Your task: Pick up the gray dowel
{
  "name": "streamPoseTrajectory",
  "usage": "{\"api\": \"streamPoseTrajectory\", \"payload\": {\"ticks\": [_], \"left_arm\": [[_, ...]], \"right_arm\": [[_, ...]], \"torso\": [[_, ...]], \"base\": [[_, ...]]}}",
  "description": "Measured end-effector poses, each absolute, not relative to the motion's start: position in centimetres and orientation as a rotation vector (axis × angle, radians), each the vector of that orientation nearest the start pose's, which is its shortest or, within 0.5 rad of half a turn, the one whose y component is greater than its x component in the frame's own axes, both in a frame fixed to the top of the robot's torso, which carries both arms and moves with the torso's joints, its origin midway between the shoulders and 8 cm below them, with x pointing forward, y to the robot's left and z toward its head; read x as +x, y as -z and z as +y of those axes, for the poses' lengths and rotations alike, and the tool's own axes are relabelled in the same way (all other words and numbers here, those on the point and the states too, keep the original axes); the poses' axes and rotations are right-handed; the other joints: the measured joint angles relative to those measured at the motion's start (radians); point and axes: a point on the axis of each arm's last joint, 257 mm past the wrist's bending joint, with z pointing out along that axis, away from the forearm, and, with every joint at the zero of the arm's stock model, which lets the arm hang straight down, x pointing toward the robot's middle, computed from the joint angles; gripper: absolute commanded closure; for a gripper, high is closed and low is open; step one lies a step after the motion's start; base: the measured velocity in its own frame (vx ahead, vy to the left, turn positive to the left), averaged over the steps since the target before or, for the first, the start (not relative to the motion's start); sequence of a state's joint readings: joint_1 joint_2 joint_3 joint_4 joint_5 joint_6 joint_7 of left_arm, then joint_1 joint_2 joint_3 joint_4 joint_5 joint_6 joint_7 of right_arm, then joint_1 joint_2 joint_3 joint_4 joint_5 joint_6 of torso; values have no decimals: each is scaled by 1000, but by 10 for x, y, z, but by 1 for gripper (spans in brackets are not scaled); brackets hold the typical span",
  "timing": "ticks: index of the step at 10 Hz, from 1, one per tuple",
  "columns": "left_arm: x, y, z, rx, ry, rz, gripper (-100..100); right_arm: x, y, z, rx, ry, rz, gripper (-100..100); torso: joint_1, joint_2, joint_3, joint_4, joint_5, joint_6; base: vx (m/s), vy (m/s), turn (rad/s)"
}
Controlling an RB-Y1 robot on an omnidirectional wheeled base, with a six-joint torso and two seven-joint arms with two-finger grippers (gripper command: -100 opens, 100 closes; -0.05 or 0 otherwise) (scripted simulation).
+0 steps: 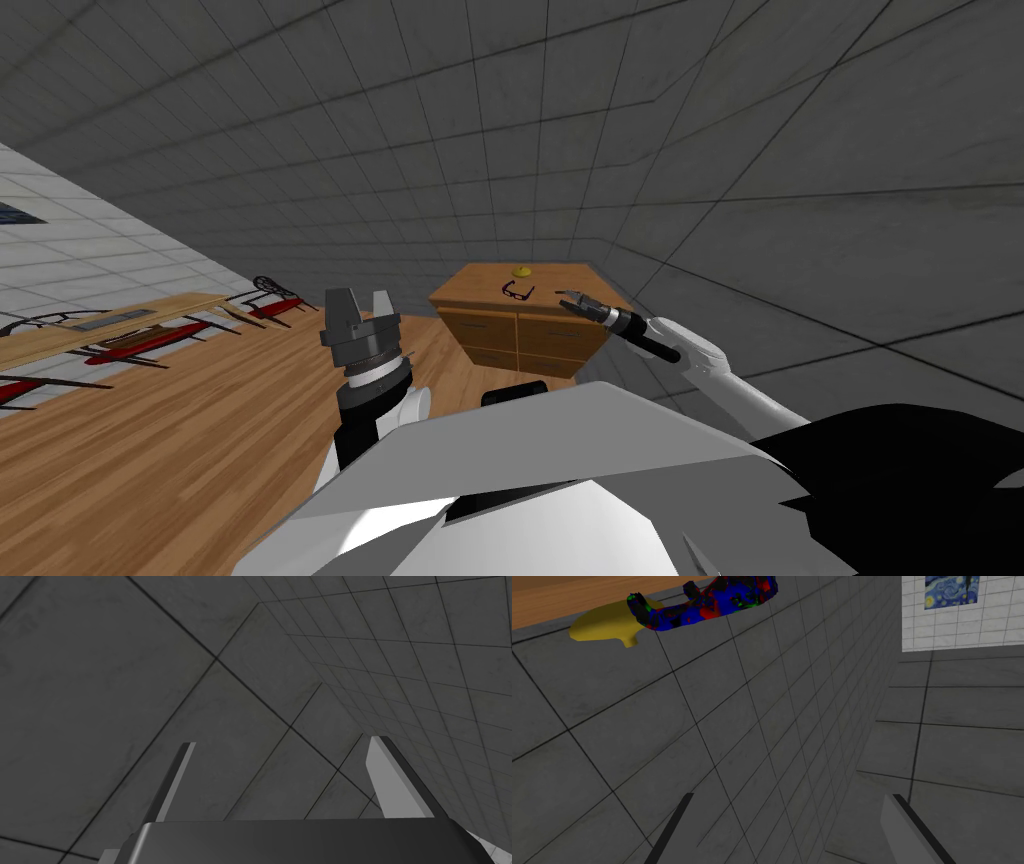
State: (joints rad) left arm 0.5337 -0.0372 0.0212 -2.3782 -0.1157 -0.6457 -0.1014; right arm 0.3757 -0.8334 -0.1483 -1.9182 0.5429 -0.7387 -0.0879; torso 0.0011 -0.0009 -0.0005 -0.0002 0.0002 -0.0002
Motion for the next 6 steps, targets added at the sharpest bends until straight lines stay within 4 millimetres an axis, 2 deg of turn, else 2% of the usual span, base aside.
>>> {"api": "streamPoseTrajectory", "payload": {"ticks": [3, 4, 6], "left_arm": [[295, -80, 265, -402, 1140, 526, 0], [295, -80, 265, -402, 1140, 527, 0], [295, -80, 265, -402, 1140, 526, 0]], "right_arm": [[376, 113, -267, -512, -773, 1554, -100], [375, 114, -268, -533, -767, 1568, -100], [373, 129, -274, -601, -743, 1631, -100]], "torso": [[0, 0, 0, 0, 0, 1], [-1, 1, 0, 0, 0, 1], [0, 1, 0, 0, 0, 0]], "base": [[3, 15, 68], [-1, 20, 135], [0, 20, 131]]}}
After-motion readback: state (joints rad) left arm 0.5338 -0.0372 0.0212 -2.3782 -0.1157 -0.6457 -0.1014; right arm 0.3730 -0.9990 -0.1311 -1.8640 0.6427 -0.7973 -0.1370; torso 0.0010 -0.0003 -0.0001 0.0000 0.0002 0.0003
